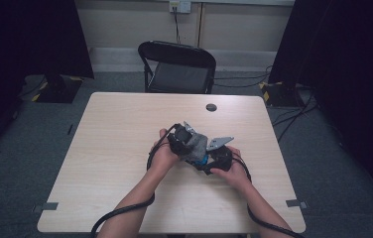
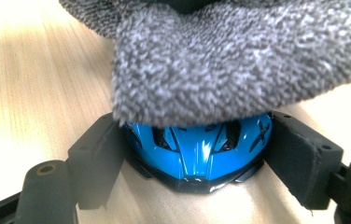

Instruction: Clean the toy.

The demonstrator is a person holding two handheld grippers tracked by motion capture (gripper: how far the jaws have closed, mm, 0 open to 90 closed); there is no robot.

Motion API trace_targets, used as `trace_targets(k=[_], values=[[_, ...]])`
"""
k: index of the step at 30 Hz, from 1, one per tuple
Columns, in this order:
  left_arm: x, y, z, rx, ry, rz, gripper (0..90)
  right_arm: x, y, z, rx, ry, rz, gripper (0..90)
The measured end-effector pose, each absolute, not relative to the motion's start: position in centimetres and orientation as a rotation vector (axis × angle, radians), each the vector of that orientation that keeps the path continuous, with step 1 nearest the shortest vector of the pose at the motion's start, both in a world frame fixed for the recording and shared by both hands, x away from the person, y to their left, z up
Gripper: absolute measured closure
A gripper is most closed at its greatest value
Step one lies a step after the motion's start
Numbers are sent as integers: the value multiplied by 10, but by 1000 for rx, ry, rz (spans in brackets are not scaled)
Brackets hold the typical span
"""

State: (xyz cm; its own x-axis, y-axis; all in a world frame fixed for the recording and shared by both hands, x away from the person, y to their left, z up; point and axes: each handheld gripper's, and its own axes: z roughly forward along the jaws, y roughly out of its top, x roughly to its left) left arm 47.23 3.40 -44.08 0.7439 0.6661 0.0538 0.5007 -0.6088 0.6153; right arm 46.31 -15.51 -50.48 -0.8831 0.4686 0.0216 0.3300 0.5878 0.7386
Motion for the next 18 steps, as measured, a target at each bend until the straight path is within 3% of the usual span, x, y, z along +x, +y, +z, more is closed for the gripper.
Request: trace_targets(k=[18], values=[[485, 62, -442, 2310, 987, 387, 738, 463, -155, -505, 667, 2639, 1173, 235]])
